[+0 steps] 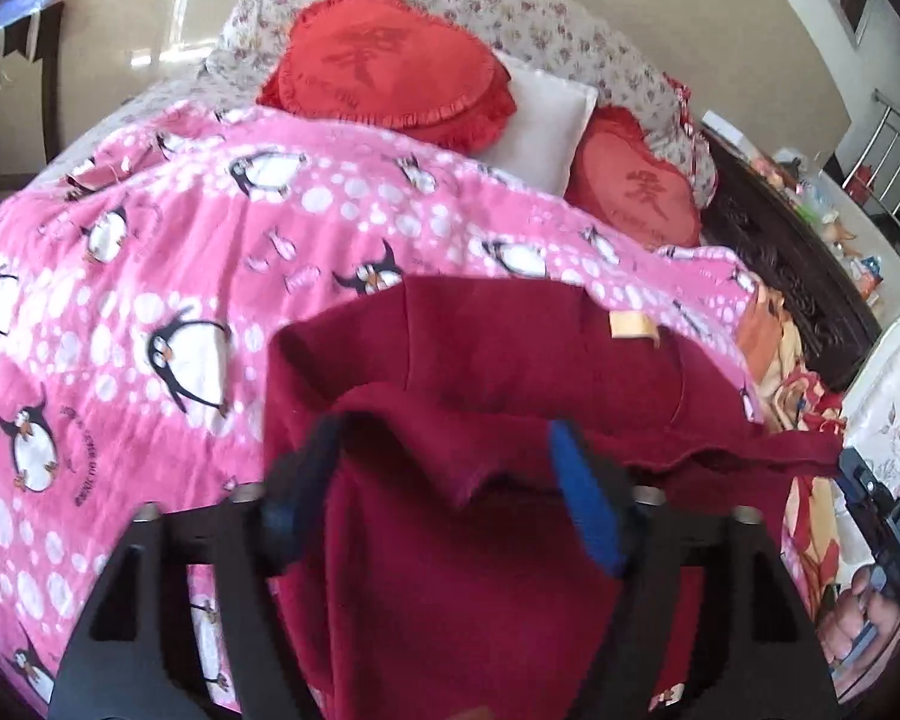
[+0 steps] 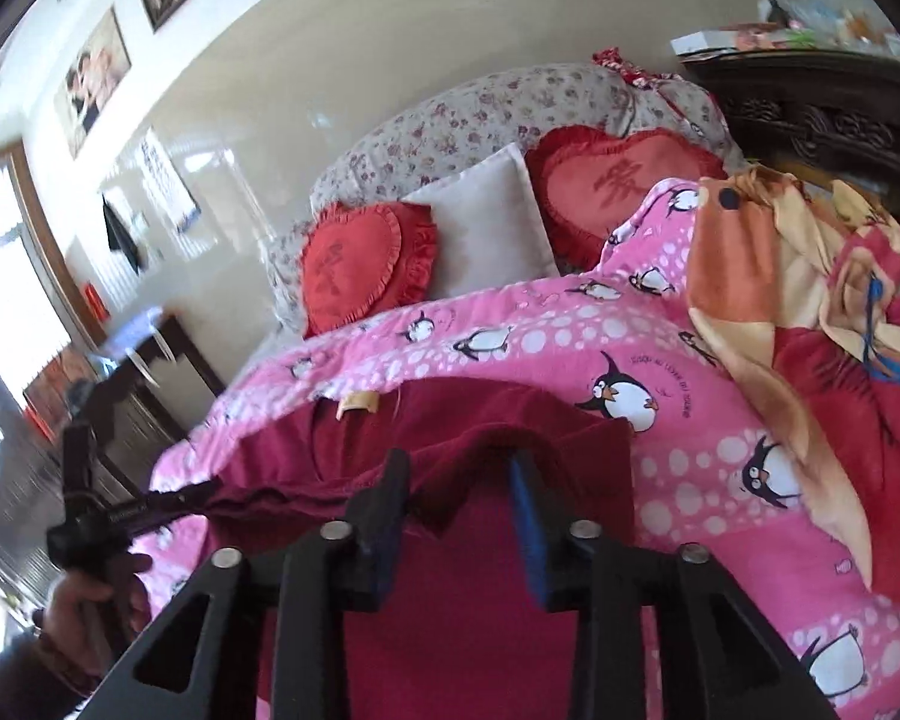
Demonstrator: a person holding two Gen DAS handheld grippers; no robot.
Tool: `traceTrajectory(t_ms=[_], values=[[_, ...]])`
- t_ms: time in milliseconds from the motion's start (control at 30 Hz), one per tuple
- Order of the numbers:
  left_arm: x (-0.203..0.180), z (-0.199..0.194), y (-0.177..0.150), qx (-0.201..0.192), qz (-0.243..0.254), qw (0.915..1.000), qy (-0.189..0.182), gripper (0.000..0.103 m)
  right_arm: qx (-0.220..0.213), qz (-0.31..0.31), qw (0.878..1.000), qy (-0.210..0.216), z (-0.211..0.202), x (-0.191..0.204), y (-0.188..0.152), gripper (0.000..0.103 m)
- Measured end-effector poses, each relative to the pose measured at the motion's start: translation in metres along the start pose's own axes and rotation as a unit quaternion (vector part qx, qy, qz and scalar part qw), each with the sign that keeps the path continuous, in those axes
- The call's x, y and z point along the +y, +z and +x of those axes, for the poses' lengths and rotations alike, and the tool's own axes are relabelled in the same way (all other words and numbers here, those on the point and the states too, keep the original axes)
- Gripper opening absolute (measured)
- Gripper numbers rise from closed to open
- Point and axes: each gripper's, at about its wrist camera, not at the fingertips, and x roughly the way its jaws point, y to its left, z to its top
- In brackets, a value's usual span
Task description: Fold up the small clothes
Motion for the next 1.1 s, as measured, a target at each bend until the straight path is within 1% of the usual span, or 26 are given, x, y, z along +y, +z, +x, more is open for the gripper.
traceTrajectory(t_ms=[100, 200, 267, 333, 367, 400, 433, 467, 500, 533, 600, 633, 667, 700, 733, 767, 800, 833, 867, 900, 933, 1033, 1100], values=[[0.01, -0.014, 0.007, -0.015, -0.027, 0.9995, -0.004, 0.081, -0.01, -0.019, 1.0, 0.003, -0.015, -0.001, 0.001, 0.038], [0.017, -0.034, 0.011, -0.061, -0.046, 0.9971, 0.008, 0.081, -0.003, -0.033, 0.999, -0.014, -0.018, -0.004, -0.001, 0.038], [0.012, -0.039, 0.006, -0.073, -0.04, 0.9965, 0.007, 0.081, 0.009, -0.035, 0.999, -0.027, -0.014, -0.007, -0.005, 0.038], [0.003, -0.036, -0.005, -0.068, -0.022, 0.9974, -0.008, 0.081, 0.02, -0.041, 0.998, -0.037, -0.007, -0.005, -0.011, 0.038], [-0.004, -0.032, -0.012, -0.061, -0.008, 0.998, -0.011, 0.081, 0.024, -0.047, 0.998, -0.047, -0.004, -0.003, -0.014, 0.038], [-0.012, -0.026, -0.018, -0.055, 0.01, 0.9984, -0.011, 0.081, 0.027, -0.061, 0.997, -0.045, 0.001, 0.002, -0.016, 0.038], [-0.022, -0.017, -0.022, -0.049, 0.032, 0.9983, -0.005, 0.081, 0.026, -0.072, 0.996, -0.048, 0.006, 0.006, -0.015, 0.038], [-0.031, -0.01, -0.023, -0.045, 0.048, 0.9978, 0.002, 0.081, 0.023, -0.082, 0.995, -0.06, 0.012, 0.011, -0.013, 0.038], [-0.036, -0.002, -0.023, -0.043, 0.057, 0.9974, 0.008, 0.081, 0.02, -0.085, 0.994, -0.065, 0.017, 0.014, -0.01, 0.038], [-0.041, 0.008, -0.019, -0.037, 0.061, 0.9973, 0.018, 0.081, 0.015, -0.088, 0.994, -0.065, 0.026, 0.018, -0.004, 0.038], [-0.043, 0.025, -0.007, -0.03, 0.052, 0.9967, 0.055, 0.081, 0.016, -0.085, 0.994, -0.07, 0.047, 0.02, 0.008, 0.038], [-0.043, 0.031, 0.0, -0.034, 0.042, 0.996, 0.072, 0.081, 0.022, -0.082, 0.994, -0.071, 0.057, 0.02, 0.013, 0.038], [-0.042, 0.036, 0.008, -0.041, 0.035, 0.9956, 0.077, 0.081, 0.027, -0.079, 0.994, -0.071, 0.067, 0.02, 0.017, 0.038], [-0.041, 0.039, 0.014, -0.049, 0.033, 0.9948, 0.083, 0.081, 0.036, -0.077, 0.994, -0.072, 0.08, 0.018, 0.022, 0.038], [-0.041, 0.045, 0.02, -0.056, 0.038, 0.9923, 0.104, 0.081, 0.042, -0.079, 0.993, -0.073, 0.088, 0.017, 0.025, 0.038], [-0.039, 0.053, 0.024, -0.051, 0.041, 0.9914, 0.114, 0.081, 0.047, -0.08, 0.993, -0.077, 0.097, 0.015, 0.027, 0.038], [-0.035, 0.06, 0.024, -0.043, 0.041, 0.9917, 0.114, 0.081, 0.054, -0.082, 0.992, -0.084, 0.107, 0.012, 0.028, 0.038], [-0.027, 0.073, 0.024, -0.024, 0.031, 0.993, 0.112, 0.081, 0.069, -0.082, 0.99, -0.09, 0.12, 0.005, 0.027, 0.038], [-0.021, 0.078, 0.023, -0.022, 0.027, 0.9934, 0.109, 0.083, 0.077, -0.08, 0.989, -0.095, 0.127, 0.001, 0.025, 0.038], [-0.018, 0.077, 0.019, -0.044, 0.035, 0.9932, 0.102, 0.084, 0.091, -0.075, 0.988, -0.098, 0.139, -0.009, 0.021, 0.038], [-0.019, 0.077, 0.015, -0.052, 0.043, 0.9926, 0.102, 0.085, 0.098, -0.071, 0.988, -0.096, 0.145, -0.014, 0.016, 0.038], [-0.021, 0.077, 0.008, -0.068, 0.06, 0.9908, 0.1, 0.089, 0.068, -0.082, 0.99, -0.088, 0.144, -0.019, 0.004, 0.038], [-0.02, 0.079, 0.01, -0.064, 0.06, 0.9913, 0.098, 0.091, 0.066, -0.089, 0.989, -0.095, 0.144, -0.018, 0.003, 0.038]])
